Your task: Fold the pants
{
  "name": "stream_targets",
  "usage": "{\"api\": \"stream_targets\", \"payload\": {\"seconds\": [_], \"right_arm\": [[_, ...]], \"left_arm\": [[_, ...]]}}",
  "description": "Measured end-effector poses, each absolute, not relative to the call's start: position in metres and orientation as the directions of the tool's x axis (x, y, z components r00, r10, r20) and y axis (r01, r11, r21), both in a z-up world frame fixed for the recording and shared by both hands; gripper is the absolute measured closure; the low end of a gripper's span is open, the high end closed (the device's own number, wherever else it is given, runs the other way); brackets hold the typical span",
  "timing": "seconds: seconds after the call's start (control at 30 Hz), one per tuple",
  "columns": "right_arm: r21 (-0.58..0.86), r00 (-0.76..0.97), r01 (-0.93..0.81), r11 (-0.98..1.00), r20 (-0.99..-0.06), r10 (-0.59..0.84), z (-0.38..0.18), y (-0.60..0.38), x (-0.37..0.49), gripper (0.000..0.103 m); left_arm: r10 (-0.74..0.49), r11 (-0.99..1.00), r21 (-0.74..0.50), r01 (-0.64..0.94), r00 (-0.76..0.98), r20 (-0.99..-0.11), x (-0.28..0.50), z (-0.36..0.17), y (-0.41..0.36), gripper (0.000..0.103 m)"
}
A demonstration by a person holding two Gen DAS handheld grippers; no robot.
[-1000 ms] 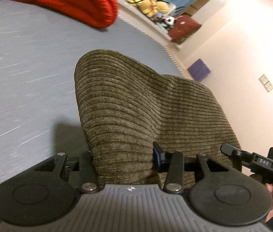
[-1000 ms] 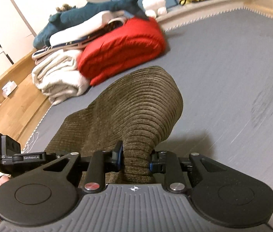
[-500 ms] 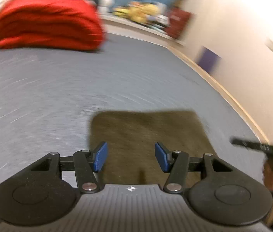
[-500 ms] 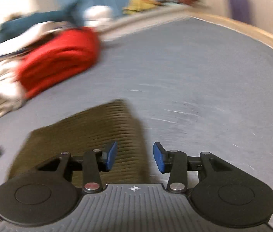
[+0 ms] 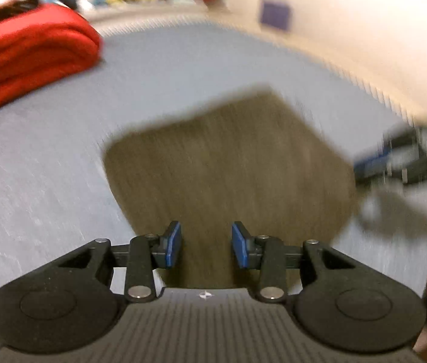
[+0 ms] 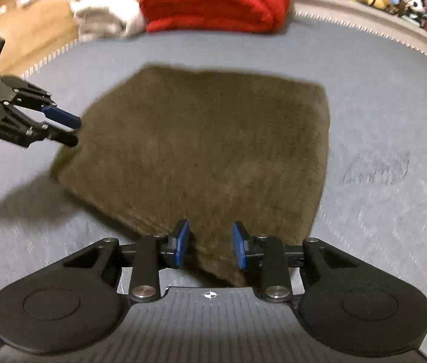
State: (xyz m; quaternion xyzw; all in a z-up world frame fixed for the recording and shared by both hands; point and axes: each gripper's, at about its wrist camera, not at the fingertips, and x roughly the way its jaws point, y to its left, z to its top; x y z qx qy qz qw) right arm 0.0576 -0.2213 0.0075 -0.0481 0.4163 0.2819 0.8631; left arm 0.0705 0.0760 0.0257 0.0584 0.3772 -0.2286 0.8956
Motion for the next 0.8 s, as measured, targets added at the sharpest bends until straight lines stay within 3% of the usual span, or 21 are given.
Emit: {"api": "stream_targets", "payload": {"seconds": [0.07, 0.17, 0.23, 0.37, 0.5, 0.57, 0.63, 0.7, 0.8], "right_arm": [[0.196, 0.506, -0.493, 0.848, -0.728, 0.462, 0.011, -0.224, 0.062, 0.07], [0.098, 0.442, -0.515, 0.852, -0.821, 0.361, -0.012, -0.211, 0.069, 0.07], [0.101, 0.441, -0.529, 0.842, -0.816, 0.375, -0.007, -0.211, 0.071, 0.07], [0.217, 0.582, -0.417, 0.883, -0.682, 0.443, 0.027, -0.236, 0.091, 0.066], [0.299, 0.714, -0.224, 0.928, -0.597, 0.365, 0.028, -0.248, 0.129, 0.061], [0.33, 0.732, -0.154, 0.931, -0.595, 0.332, 0.017, -0.246, 0.15, 0.058], [0.33, 0.74, -0.093, 0.939, -0.608, 0.287, 0.005, -0.239, 0.168, 0.043], [0.325, 0.737, -0.043, 0.945, -0.628, 0.249, -0.008, -0.233, 0.186, 0.03], [0.352, 0.717, 0.033, 0.936, -0.66, 0.223, -0.021, -0.232, 0.204, 0.028]], "left_arm": [[-0.338, 0.92, -0.081, 0.383, 0.671, -0.66, 0.078, 0.026, 0.079, 0.061], [-0.209, 0.956, -0.04, 0.291, 0.579, -0.788, 0.105, -0.014, 0.073, 0.064], [-0.195, 0.968, -0.061, 0.245, 0.568, -0.8, 0.108, -0.016, 0.072, 0.065], [-0.207, 0.976, -0.105, 0.192, 0.664, -0.719, 0.104, 0.019, 0.072, 0.066], [-0.211, 0.976, -0.188, 0.112, 0.713, -0.668, 0.134, 0.035, 0.078, 0.065], [-0.192, 0.973, -0.222, 0.059, 0.739, -0.645, 0.148, 0.038, 0.085, 0.053], [-0.159, 0.967, -0.255, -0.011, 0.756, -0.635, 0.164, 0.032, 0.095, 0.034], [-0.15, 0.948, -0.308, -0.077, 0.747, -0.648, 0.175, 0.018, 0.107, 0.03], [-0.208, 0.882, -0.439, -0.17, 0.696, -0.687, 0.192, -0.013, 0.132, 0.03]]}}
